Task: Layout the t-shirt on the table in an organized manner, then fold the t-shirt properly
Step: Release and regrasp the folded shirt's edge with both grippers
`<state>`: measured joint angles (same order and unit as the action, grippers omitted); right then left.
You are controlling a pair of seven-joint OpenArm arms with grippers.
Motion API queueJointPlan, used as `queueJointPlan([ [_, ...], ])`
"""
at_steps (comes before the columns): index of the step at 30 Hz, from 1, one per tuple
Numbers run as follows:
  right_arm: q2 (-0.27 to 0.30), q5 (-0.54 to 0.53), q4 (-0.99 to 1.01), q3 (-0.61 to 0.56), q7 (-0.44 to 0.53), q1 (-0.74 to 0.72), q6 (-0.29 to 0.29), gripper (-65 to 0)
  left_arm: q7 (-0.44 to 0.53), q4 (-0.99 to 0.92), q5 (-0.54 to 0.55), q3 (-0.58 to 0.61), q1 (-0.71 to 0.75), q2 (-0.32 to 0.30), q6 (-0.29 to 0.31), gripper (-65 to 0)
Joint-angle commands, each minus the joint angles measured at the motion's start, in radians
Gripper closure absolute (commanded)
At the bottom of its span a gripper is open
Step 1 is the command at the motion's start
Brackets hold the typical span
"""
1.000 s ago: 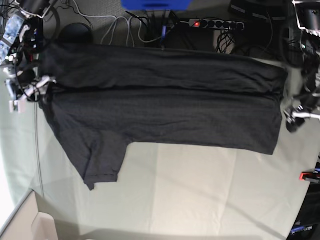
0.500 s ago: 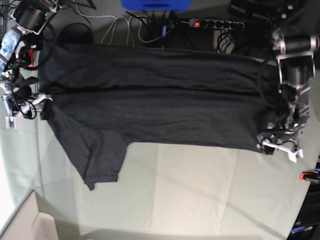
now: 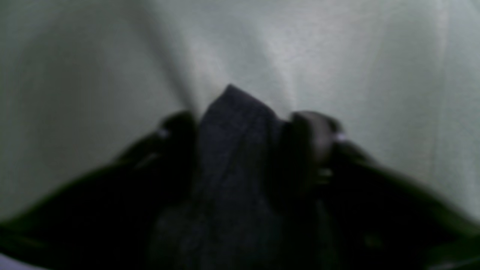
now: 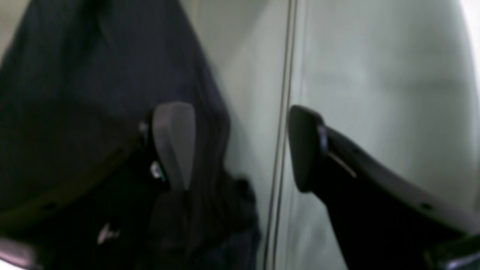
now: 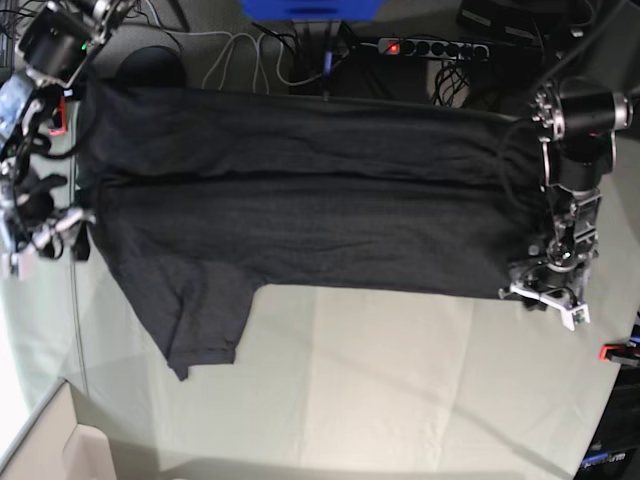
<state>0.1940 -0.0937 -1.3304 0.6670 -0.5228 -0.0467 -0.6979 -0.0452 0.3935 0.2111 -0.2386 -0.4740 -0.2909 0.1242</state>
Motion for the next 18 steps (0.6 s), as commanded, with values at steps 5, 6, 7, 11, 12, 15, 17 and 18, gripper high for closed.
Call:
queueJointPlan([
  [5, 0.026, -0.018, 0.090, -0.080, 0.025, -0.095, 0.000, -40.0, -0.005, 0.006, 0.004, 0.000, -0.021, -0.011, 0.009, -0.9],
  [6, 0.035, -0.018, 0.133, -0.092, 0.025, -0.121, 0.000, -40.0, -0.005, 0.006, 0.004, 0.000, -0.021, -0.011, 0.009, 0.0],
  [7, 0.049, -0.018, 0.180, -0.106, 0.030, -0.141, 0.000, -40.0, -0.005, 0.008, 0.001, 0.000, -0.021, -0.011, 0.009, 0.0],
  [11, 0.081, -0.018, 0.389, -0.122, 0.036, -0.238, 0.000, -40.0, -0.005, 0.008, 0.004, 0.000, -0.021, -0.015, 0.009, 0.0],
  [12, 0.092, -0.018, 0.438, -0.122, 0.043, -0.262, 0.000, -40.0, -0.005, 0.008, 0.004, 0.000, -0.021, -0.015, 0.009, 0.0],
  [15, 0.118, -0.018, 0.562, -0.122, 0.109, -0.298, 0.000, -40.0, -0.009, 0.008, 0.004, -0.002, -0.021, -0.017, 0.009, 0.0],
  [17, 0.127, -0.018, 0.610, -0.122, 0.149, -0.299, 0.000, -40.0, -0.009, 0.008, 0.004, -0.002, -0.021, -0.017, 0.009, 0.0],
  [18, 0.127, -0.018, 0.621, -0.122, 0.158, -0.298, 0.000, -40.0, -0.008, 0.008, 0.004, -0.002, -0.021, -0.017, 0.009, 0.0],
])
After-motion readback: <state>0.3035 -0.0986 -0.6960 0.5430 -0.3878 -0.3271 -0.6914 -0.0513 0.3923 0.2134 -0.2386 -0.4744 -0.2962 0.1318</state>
